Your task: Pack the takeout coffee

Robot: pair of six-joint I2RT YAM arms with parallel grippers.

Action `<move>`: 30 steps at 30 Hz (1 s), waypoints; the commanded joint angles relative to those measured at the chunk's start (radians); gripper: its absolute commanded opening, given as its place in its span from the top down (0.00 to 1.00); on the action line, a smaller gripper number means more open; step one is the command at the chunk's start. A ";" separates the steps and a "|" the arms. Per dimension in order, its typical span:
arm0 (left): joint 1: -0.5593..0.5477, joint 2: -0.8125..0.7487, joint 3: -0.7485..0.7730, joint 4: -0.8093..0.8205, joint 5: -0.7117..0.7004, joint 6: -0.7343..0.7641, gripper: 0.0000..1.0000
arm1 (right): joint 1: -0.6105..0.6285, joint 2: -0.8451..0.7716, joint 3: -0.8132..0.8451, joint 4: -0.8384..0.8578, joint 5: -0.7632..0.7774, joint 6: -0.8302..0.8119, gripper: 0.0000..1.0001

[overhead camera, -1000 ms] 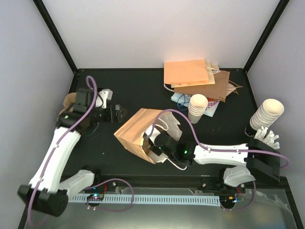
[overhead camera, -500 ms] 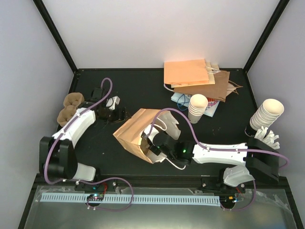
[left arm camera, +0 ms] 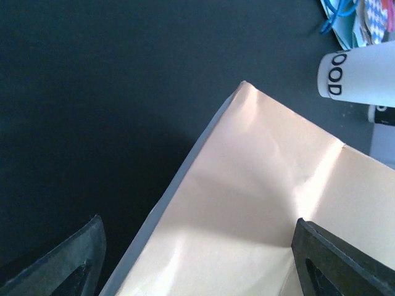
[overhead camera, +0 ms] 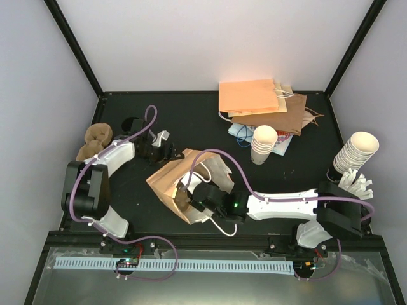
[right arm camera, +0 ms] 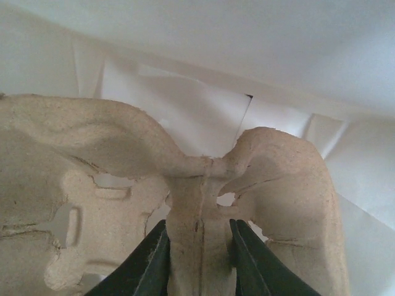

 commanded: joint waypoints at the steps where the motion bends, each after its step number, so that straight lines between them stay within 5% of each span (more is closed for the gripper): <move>1: -0.020 0.029 -0.005 0.056 0.137 0.013 0.15 | 0.019 0.026 0.047 -0.008 0.055 -0.003 0.73; 14: -0.055 0.018 -0.010 0.048 0.186 0.031 0.17 | 0.021 0.070 0.074 -0.093 0.121 0.059 0.66; 30: -0.070 0.022 -0.006 0.039 0.171 0.039 0.17 | 0.023 0.032 0.093 -0.234 -0.032 0.165 0.33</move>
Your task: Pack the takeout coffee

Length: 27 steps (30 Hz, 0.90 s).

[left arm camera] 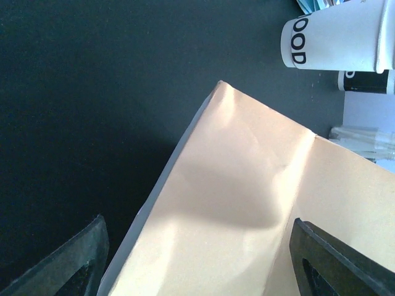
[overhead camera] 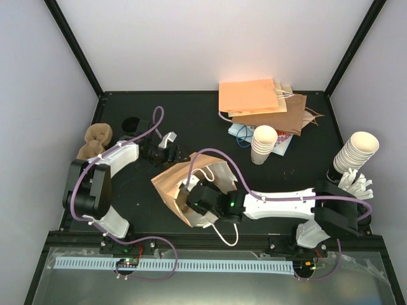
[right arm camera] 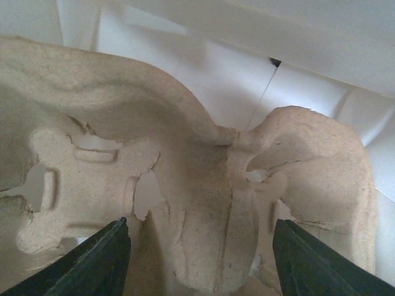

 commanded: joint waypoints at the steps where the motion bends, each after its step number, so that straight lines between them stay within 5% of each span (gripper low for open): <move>1: -0.015 -0.001 0.007 -0.006 0.048 0.015 0.17 | 0.008 0.004 0.029 -0.028 -0.038 0.027 0.33; 10: -0.028 0.004 0.000 -0.009 0.052 0.013 0.18 | 0.015 0.165 0.067 0.000 0.043 0.021 0.27; 20: -0.033 -0.001 -0.006 -0.029 0.058 0.027 0.18 | 0.016 0.260 0.129 0.064 0.313 0.052 0.25; 27: -0.034 -0.013 0.000 -0.047 0.040 0.037 0.18 | 0.030 0.099 0.044 0.112 0.242 0.004 0.25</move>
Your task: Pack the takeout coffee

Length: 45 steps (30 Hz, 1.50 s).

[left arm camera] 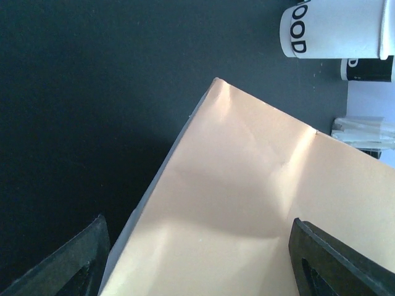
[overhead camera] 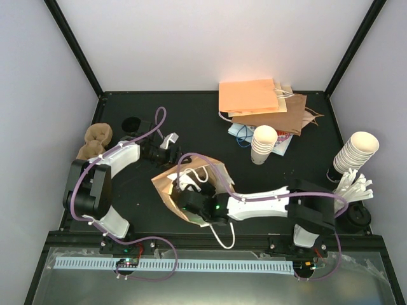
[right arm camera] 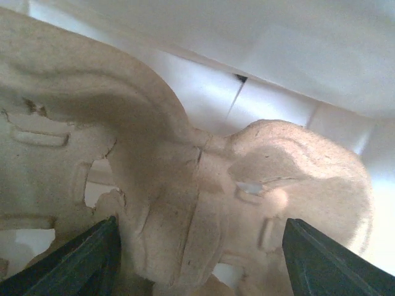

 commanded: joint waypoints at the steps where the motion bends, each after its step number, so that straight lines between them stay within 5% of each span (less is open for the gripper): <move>1: -0.018 -0.013 0.003 -0.045 0.042 0.019 0.18 | 0.018 -0.128 -0.052 0.038 0.028 -0.025 0.25; 24: -0.069 -0.032 -0.040 0.025 0.056 0.009 0.17 | 0.180 -0.279 -0.140 -0.234 0.051 0.184 0.33; 30: -0.105 -0.010 -0.041 0.043 0.057 0.006 0.17 | 0.202 -0.223 -0.151 -0.206 -0.034 0.195 0.48; 45: -0.144 -0.002 -0.061 0.041 0.082 0.006 0.18 | 0.139 -0.039 -0.156 0.066 -0.025 0.099 0.51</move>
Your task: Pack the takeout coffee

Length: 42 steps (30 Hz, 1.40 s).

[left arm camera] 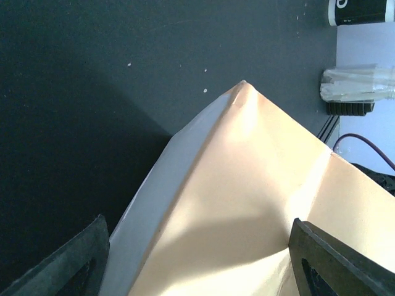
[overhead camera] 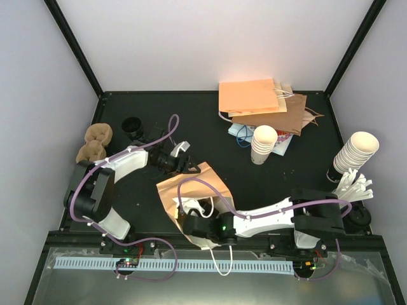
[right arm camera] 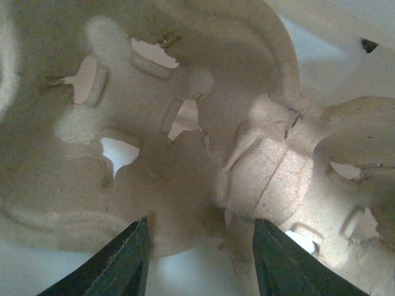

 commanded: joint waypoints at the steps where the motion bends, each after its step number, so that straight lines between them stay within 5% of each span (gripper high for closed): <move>1: -0.018 0.011 -0.008 0.010 0.042 0.010 0.18 | -0.057 0.059 0.006 0.093 -0.007 -0.055 0.51; 12: -0.043 0.021 0.009 -0.043 0.079 0.050 0.18 | -0.161 0.164 0.145 0.070 0.049 -0.120 0.56; 17: -0.043 0.017 0.025 -0.049 0.041 0.046 0.19 | -0.130 0.070 0.104 0.078 0.063 -0.181 0.54; 27: -0.045 0.045 0.077 -0.028 0.024 0.027 0.20 | -0.002 -0.003 0.125 -0.175 0.231 -0.126 0.52; 37: -0.046 0.079 0.108 -0.039 -0.008 0.054 0.20 | 0.010 -0.036 0.156 -0.381 0.181 -0.228 0.53; 42: -0.048 0.106 0.129 -0.033 -0.020 0.060 0.19 | 0.011 -0.004 0.169 -0.450 0.131 -0.328 0.74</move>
